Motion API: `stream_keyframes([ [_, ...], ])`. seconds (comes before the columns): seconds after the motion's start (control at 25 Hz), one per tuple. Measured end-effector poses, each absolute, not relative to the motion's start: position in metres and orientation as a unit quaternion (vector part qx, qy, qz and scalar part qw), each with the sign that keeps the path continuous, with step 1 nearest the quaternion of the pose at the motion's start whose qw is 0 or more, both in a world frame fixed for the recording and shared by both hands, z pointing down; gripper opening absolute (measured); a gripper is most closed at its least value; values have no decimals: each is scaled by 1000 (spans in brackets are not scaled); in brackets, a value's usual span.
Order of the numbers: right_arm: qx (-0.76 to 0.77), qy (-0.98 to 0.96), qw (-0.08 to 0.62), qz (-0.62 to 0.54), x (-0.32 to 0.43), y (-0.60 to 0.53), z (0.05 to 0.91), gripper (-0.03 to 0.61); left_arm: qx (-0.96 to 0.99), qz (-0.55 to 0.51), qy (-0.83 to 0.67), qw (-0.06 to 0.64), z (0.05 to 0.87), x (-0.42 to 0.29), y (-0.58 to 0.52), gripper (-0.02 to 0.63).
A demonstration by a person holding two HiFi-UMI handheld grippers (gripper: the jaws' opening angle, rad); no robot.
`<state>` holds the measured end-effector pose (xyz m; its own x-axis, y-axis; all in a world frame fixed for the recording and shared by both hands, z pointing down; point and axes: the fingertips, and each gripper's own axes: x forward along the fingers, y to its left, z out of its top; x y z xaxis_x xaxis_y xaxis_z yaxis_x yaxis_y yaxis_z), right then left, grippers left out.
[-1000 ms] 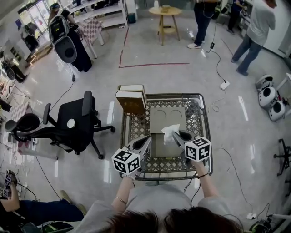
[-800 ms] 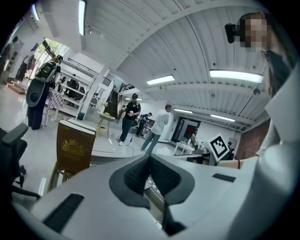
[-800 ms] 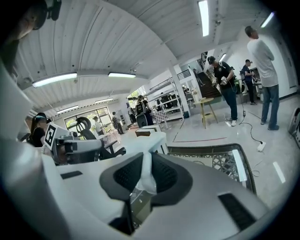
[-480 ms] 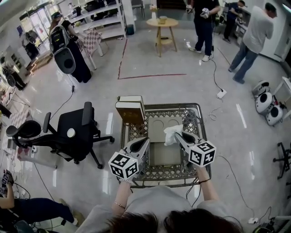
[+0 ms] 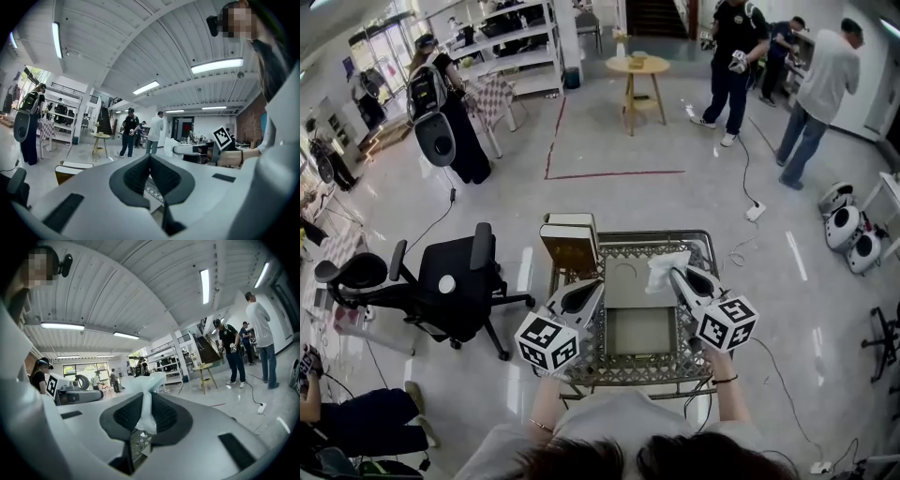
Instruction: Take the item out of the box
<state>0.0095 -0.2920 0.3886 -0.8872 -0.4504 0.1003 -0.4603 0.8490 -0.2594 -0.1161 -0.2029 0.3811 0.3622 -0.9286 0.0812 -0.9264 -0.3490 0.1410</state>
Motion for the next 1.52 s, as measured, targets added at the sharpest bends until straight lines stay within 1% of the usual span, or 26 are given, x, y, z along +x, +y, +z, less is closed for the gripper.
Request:
stream_keyframes([
  [0.36,249,-965,-29,78,20,-296,342,71,815,-9,-578,28,345,-127,-204,17],
  [0.68,257,-965,-53,26,28,-293,310,71,808,-14,-589,-7,317,-134,-202,17],
  [1.04,263,-964,-48,-5,31,-292,306,71,803,-17,-596,-18,312,-136,-200,17],
  [1.52,263,-964,-46,-8,33,-291,310,71,801,-16,-598,-16,313,-135,-199,17],
])
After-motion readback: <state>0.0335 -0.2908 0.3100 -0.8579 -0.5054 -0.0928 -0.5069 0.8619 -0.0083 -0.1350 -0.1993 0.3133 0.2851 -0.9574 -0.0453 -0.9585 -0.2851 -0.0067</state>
